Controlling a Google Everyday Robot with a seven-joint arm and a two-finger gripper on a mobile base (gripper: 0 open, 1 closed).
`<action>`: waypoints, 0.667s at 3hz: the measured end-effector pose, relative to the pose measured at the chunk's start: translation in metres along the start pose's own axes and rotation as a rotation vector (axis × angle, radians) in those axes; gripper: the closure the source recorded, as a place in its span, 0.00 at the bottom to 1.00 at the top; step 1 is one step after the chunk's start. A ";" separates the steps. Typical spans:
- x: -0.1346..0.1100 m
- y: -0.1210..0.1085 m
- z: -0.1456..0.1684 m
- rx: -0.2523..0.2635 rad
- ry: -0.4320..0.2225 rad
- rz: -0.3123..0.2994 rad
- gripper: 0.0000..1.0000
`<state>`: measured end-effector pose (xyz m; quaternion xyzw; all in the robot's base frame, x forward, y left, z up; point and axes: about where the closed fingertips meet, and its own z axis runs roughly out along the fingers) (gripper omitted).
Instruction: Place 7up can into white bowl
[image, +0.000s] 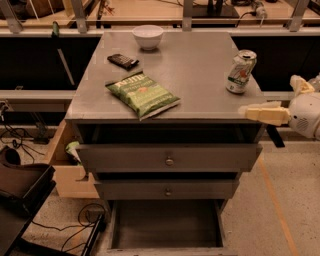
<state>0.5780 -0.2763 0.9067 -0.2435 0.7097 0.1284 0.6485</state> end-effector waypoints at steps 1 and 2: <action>-0.009 -0.033 0.025 0.027 -0.067 0.032 0.00; -0.016 -0.068 0.044 0.049 -0.122 0.071 0.00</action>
Offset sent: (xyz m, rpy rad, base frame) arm 0.1145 -0.0637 0.0299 0.1942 -0.1145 -0.0732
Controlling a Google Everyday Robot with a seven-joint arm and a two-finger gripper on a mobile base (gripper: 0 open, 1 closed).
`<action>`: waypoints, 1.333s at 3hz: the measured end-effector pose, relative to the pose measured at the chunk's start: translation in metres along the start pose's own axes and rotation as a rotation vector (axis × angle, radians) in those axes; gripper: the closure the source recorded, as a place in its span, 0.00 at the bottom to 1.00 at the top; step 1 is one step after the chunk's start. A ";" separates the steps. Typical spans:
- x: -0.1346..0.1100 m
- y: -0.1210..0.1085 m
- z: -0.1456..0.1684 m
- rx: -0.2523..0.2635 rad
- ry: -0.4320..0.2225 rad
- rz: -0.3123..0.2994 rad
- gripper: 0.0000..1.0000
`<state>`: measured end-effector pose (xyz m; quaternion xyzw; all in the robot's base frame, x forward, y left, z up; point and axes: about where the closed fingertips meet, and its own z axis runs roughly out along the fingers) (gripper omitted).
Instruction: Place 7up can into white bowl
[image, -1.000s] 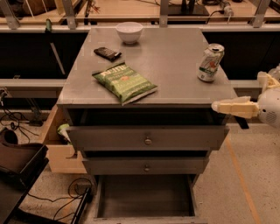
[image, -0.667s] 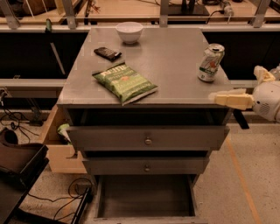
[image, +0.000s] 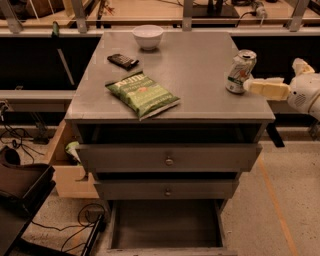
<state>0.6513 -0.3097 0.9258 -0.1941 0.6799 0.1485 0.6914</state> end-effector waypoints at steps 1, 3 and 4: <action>-0.003 -0.018 0.026 -0.017 -0.030 0.037 0.00; 0.023 0.004 0.101 -0.192 0.008 0.143 0.23; 0.023 0.007 0.104 -0.201 0.008 0.144 0.46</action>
Offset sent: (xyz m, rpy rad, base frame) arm 0.0990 0.0393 -0.0208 0.1478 0.0907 0.1953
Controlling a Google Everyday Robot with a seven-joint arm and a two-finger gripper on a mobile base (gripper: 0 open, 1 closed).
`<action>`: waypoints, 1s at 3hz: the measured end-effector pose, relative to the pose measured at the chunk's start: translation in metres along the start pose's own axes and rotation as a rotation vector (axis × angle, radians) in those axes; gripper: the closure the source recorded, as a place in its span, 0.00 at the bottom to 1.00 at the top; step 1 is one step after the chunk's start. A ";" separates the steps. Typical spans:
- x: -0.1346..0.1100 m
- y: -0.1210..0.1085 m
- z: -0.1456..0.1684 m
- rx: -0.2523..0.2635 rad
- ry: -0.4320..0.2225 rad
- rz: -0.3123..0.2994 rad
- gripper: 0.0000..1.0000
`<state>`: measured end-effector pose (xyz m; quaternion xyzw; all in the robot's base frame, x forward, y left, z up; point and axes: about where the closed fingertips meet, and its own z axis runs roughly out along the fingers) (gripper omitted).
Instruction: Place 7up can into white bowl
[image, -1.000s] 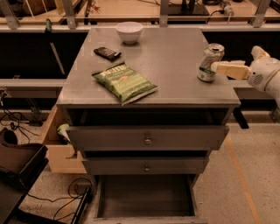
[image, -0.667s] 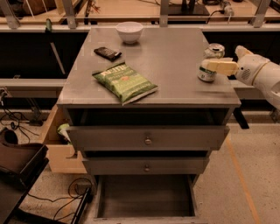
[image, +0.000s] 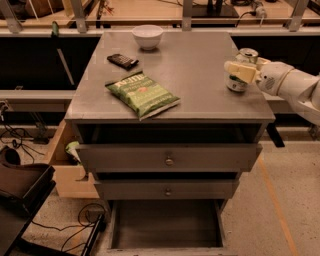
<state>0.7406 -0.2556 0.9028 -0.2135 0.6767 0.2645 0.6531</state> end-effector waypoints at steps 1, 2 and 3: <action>0.000 0.002 0.003 -0.005 0.000 0.001 0.69; 0.000 0.004 0.005 -0.010 0.000 0.001 0.92; 0.000 0.006 0.007 -0.013 0.000 0.002 1.00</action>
Offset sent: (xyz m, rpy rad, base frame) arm 0.0008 0.0031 0.0000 0.0007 0.0001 0.0045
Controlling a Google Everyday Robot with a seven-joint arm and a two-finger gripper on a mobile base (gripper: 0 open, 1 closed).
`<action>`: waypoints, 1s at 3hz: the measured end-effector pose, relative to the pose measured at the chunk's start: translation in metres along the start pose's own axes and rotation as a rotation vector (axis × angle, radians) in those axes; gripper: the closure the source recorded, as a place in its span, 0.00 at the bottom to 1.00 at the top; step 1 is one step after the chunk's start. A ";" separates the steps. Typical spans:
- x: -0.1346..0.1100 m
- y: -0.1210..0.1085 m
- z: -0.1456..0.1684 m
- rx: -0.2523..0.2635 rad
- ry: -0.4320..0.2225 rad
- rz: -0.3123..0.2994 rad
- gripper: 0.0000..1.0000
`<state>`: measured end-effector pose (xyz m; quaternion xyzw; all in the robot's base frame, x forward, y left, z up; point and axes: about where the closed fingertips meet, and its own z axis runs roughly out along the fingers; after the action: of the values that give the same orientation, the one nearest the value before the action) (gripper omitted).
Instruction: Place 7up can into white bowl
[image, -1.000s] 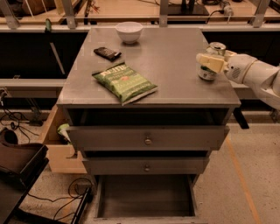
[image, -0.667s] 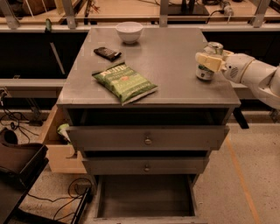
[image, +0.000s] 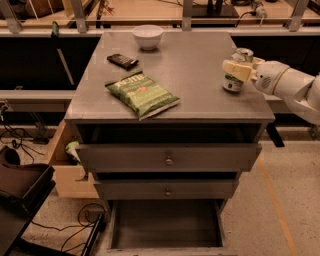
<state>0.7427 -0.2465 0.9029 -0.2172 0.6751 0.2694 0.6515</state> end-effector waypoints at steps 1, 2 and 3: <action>-0.024 -0.005 0.010 0.007 -0.034 -0.037 1.00; -0.053 -0.015 0.042 0.001 -0.044 -0.063 1.00; -0.036 -0.017 0.107 -0.064 0.023 0.006 1.00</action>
Offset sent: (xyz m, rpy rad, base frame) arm 0.1513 0.0137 0.1739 -0.0380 -0.1727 -0.0670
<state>0.8368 -0.1921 0.9367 -0.2391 0.6743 0.2906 0.6354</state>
